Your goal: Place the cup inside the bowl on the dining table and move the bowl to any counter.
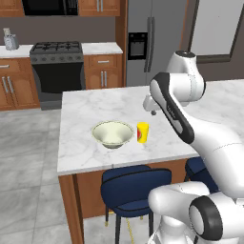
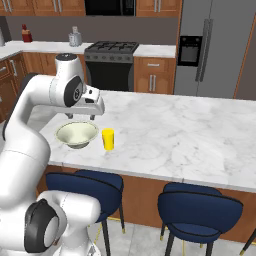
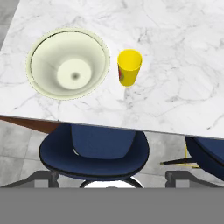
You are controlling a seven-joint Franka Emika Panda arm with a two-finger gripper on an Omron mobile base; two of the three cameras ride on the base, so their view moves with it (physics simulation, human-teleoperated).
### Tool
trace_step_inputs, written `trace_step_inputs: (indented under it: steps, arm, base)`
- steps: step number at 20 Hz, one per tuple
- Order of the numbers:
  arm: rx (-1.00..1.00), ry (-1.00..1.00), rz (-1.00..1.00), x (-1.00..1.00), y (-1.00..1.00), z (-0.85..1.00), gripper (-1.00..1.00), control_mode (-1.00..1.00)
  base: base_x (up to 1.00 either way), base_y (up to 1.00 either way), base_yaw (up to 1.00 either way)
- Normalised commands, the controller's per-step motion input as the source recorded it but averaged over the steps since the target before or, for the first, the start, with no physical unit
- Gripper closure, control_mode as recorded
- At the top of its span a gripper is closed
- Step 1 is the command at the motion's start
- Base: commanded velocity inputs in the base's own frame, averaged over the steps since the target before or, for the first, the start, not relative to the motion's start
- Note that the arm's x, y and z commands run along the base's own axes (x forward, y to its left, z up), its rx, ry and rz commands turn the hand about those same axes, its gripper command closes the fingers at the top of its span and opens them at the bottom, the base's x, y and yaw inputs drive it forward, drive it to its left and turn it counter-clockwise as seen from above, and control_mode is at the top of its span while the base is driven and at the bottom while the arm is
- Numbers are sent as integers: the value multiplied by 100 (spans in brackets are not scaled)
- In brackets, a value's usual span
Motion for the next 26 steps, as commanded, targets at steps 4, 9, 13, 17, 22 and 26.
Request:
trace_step_inputs:
  steps: [4,9,13,17,22,26]
  arm:
    - [0,0,0,0,0,0,-100,-100]
    - [0,0,0,2,0,0,-100,-100]
    - [0,0,0,14,0,0,-100,-100]
    - [-1,0,0,21,0,0,-100,-100]
    - [-1,0,0,22,-1,0,-100,-100]
    - [-5,0,0,18,-2,0,-100,-100]
  base:
    - [0,0,0]
    - [0,0,0]
    - [0,0,0]
    - [0,0,0]
    - [0,0,0]
    - [0,0,0]
